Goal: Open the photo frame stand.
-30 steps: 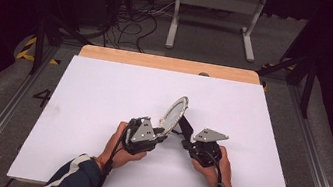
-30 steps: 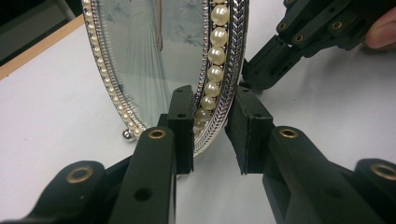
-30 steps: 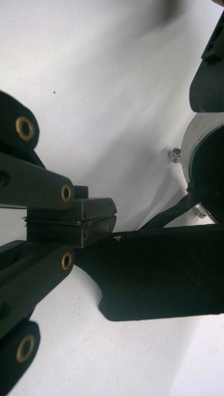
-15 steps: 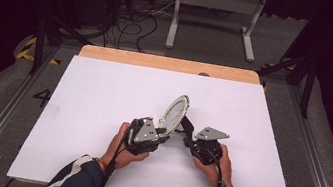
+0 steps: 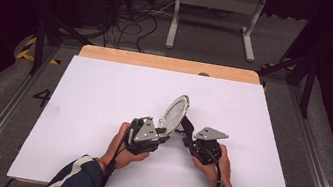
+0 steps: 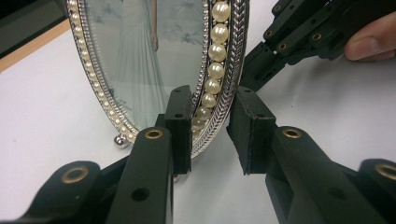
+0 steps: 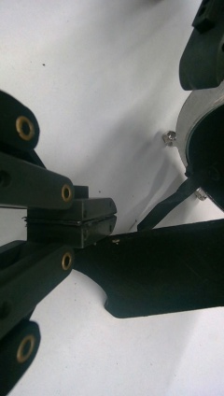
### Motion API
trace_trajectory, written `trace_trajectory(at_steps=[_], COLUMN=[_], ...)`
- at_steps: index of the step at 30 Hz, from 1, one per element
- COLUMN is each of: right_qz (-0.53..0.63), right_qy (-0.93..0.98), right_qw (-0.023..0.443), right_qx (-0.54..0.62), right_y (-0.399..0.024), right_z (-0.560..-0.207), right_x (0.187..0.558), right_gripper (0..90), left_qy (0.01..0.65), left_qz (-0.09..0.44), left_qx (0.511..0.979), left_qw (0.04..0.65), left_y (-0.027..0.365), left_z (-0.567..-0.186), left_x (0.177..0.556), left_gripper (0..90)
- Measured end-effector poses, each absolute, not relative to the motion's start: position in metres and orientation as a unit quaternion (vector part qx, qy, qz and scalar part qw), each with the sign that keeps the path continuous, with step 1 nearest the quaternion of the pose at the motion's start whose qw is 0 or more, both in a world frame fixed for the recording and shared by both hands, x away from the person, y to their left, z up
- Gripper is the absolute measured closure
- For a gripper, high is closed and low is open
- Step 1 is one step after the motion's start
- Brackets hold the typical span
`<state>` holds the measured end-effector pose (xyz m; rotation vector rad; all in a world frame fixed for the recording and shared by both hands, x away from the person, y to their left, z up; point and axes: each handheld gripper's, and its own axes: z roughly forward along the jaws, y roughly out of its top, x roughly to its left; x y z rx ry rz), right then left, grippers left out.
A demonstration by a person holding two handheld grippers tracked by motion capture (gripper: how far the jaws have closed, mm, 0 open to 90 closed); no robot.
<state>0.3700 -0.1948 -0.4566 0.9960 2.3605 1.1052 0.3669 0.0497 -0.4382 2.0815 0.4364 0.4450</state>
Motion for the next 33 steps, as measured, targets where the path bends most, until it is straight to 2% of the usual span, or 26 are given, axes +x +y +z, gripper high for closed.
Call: trace_trajectory(at_steps=[12,20,24,33], right_qz=[0.382,0.381,0.384,0.387], right_qy=[0.828,0.825,0.825,0.822], right_qw=[0.19,0.192,0.193,0.192], right_qx=[0.365,0.369,0.368,0.371], right_y=[-0.197,-0.199,-0.2,-0.205], right_z=[-0.457,-0.458,-0.458,-0.457], right_x=[0.374,0.378,0.378,0.383], right_gripper=[90.0,90.0,90.0,90.0], left_qy=[0.169,0.168,0.179,0.212], left_qz=[0.171,0.16,0.177,0.17], left_qx=[0.855,0.859,0.859,0.853], left_qw=[0.46,0.457,0.445,0.445], left_y=[0.053,0.073,0.088,0.138], left_z=[-0.437,-0.432,-0.427,-0.428], left_x=[0.366,0.363,0.358,0.342], left_gripper=[70.7,68.3,59.2,52.2])
